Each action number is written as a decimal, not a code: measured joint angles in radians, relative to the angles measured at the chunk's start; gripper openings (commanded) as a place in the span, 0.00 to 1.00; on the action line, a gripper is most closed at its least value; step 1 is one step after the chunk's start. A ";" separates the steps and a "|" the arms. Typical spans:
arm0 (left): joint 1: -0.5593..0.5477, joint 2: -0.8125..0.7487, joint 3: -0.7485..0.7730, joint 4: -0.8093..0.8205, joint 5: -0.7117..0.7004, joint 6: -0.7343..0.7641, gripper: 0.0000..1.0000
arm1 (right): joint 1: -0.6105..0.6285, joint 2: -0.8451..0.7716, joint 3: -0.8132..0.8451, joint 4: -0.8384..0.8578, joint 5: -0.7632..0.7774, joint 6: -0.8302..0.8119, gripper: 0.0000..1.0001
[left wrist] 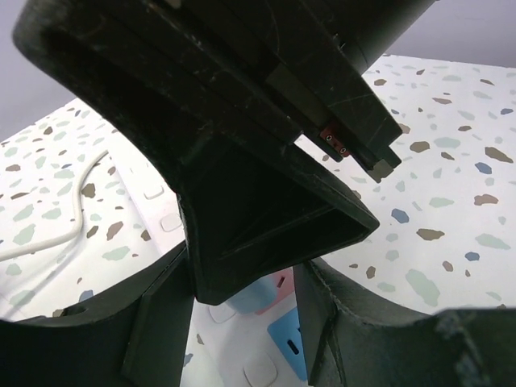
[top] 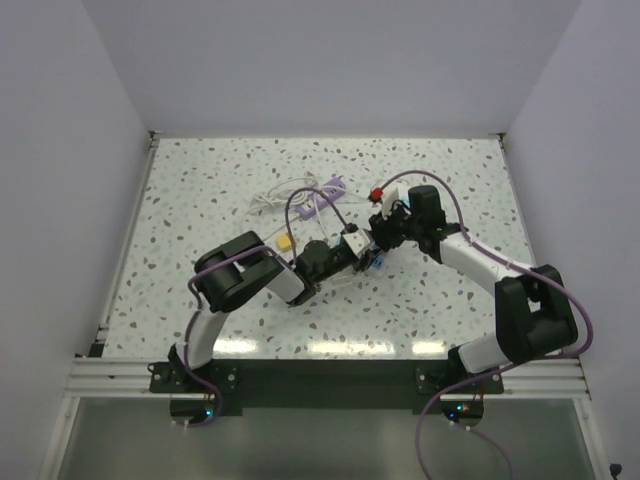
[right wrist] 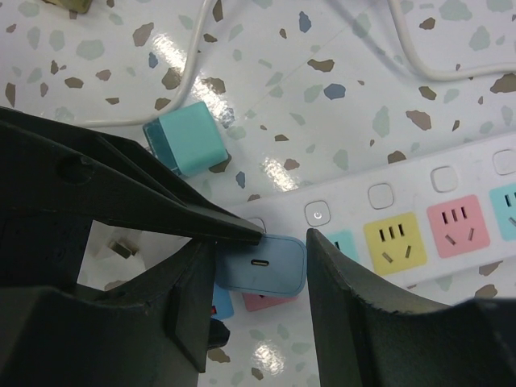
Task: Insert the plug
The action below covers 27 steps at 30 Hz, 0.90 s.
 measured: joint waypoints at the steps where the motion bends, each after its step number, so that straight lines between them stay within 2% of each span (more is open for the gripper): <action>1: 0.000 0.006 0.008 -0.002 -0.002 0.000 0.54 | -0.002 0.002 0.002 0.000 0.004 0.000 0.00; 5: -0.002 0.015 0.018 -0.003 -0.021 -0.004 0.58 | -0.005 0.003 0.003 -0.001 0.012 0.000 0.00; 18: -0.018 0.015 0.019 -0.059 -0.172 -0.085 0.61 | -0.002 0.003 0.003 0.000 0.021 0.006 0.00; 27: -0.024 0.015 0.020 -0.063 -0.193 -0.098 0.62 | -0.002 0.003 0.003 0.000 0.021 0.008 0.00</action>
